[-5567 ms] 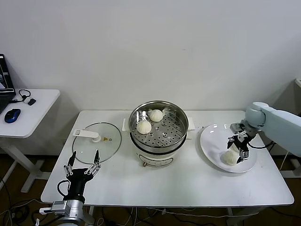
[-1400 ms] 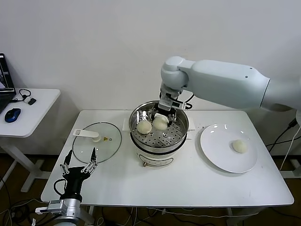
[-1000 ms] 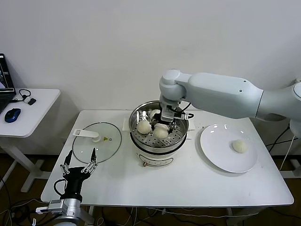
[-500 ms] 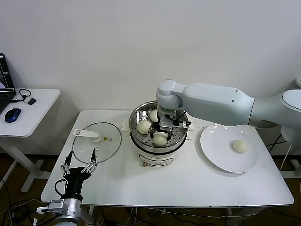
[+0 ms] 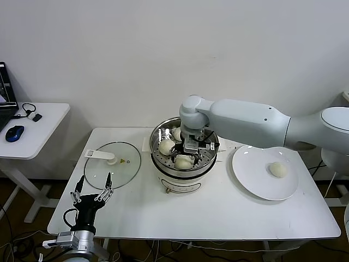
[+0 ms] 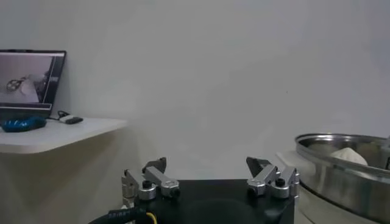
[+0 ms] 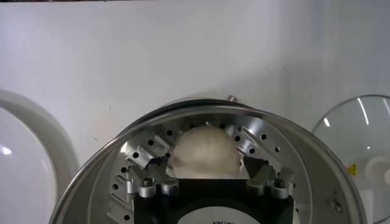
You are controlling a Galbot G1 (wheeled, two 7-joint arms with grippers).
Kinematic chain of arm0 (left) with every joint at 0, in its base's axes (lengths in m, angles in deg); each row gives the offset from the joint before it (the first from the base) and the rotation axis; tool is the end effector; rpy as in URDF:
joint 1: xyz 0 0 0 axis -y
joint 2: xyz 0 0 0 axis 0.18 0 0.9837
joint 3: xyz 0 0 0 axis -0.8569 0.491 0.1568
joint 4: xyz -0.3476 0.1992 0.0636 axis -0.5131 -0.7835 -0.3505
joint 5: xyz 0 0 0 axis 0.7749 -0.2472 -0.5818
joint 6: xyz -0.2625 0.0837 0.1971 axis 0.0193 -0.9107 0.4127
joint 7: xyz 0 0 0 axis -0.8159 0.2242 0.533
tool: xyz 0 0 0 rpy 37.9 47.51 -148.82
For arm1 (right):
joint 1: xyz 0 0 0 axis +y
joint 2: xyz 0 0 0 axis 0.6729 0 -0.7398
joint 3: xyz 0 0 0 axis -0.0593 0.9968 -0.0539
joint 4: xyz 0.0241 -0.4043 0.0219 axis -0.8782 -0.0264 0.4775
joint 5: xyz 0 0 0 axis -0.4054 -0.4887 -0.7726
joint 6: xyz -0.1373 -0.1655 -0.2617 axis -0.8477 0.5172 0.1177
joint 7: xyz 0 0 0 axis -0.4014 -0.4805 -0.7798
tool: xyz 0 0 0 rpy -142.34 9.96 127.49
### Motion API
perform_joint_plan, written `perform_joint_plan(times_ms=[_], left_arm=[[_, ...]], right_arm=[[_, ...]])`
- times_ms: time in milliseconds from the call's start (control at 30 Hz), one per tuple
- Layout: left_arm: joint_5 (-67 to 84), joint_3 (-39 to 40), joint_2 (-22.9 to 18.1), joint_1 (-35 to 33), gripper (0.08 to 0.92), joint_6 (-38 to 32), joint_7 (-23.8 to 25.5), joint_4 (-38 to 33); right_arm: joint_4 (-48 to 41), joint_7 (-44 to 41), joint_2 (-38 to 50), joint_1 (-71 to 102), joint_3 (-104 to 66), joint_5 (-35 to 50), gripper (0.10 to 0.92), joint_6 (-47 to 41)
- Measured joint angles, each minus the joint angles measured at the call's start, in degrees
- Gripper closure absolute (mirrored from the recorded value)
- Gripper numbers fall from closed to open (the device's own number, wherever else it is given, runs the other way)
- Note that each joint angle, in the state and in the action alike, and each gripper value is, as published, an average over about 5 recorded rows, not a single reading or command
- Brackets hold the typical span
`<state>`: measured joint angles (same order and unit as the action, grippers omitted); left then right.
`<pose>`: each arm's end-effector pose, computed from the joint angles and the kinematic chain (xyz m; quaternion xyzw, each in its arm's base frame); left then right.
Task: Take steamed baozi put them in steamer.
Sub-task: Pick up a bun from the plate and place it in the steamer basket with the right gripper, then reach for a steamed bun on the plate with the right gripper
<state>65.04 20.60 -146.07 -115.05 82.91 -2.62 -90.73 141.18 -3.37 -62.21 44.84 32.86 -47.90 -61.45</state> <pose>0.1025 0.0461 -0.3624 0.0437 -0.9986 0.0194 0.0206 0.5695 0.1020 -0.1029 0.6870 -0.0755 0.7226 0.0121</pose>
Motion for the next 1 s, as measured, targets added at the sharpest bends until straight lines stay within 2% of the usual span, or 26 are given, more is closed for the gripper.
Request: perform_joint_plan(times_ms=[700, 1000], left_arm=[[0.00, 0.38, -0.08, -0.13, 0.177, 0.27, -0.09, -0.65], [-0.26, 0.83, 0.16, 0.19, 0.177, 0.70, -0.36, -1.60]], right_arm=[[-3.30, -1.10, 3.79, -5.38, -2.77, 4.63, 0.203, 2.64], [-6.68, -2.58, 8.90, -11.02, -1.06, 11.58, 0.203, -2.51]])
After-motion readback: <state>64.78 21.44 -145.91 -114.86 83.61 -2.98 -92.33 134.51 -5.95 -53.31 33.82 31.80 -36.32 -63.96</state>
